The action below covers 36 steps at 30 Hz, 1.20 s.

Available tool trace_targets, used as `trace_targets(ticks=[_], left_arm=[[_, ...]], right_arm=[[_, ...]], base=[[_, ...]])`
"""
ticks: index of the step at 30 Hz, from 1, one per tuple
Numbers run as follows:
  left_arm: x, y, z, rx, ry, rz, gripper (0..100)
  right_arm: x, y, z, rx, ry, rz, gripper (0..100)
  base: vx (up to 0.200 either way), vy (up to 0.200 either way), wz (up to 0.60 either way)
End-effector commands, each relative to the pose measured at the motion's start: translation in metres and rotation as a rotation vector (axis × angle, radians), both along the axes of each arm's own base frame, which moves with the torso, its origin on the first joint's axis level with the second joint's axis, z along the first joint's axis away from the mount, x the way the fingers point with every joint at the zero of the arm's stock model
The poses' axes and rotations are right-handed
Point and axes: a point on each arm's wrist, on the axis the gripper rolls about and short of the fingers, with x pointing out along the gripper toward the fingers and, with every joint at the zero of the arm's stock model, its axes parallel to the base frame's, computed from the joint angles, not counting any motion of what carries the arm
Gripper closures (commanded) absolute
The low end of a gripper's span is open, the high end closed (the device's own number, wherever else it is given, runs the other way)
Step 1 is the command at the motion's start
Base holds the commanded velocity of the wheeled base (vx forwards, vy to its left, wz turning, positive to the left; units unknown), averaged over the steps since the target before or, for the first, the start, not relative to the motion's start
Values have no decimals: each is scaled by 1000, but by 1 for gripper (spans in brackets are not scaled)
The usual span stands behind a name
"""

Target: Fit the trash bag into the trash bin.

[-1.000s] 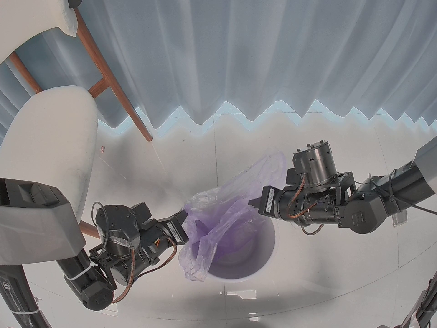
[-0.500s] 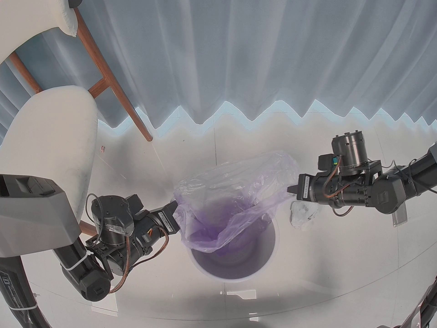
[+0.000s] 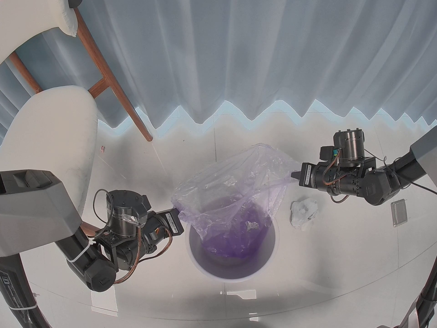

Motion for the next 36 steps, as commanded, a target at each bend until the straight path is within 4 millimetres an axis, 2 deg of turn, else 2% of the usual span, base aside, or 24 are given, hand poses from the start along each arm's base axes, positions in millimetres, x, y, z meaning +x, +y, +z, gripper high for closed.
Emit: trace_targets(ticks=[1,5,6,9,13,17,25,27,36], left_arm=[[3,3,-3,8,12,18,100],[9,14,-6,14,21,53,100],[10,16,-12,24,37,62,100],[9,17,-23,42,72,62,100],[5,15,-31,52,97,49,100],[4,16,-37,60,116,51,100],[-15,24,-42,91,170,45,100],[-28,28,-43,107,198,36,100],[-50,33,-49,104,189,13,100]], right_arm=[[8,4,-26,-7,59,3,100],[7,8,-34,-3,84,7,100],[8,9,-40,-8,94,3,100],[7,9,-47,-11,99,2,100],[6,9,-67,-6,72,2,100],[1,11,-75,-4,65,7,100],[-22,5,-81,-8,97,9,100],[-39,2,-88,-10,118,15,100],[-68,-4,-102,1,95,22,100]], base=[[0,0,0],[0,0,0],[0,0,0],[0,0,0],[0,0,0],[0,0,0],[0,0,0],[0,0,0],[0,0,0]])
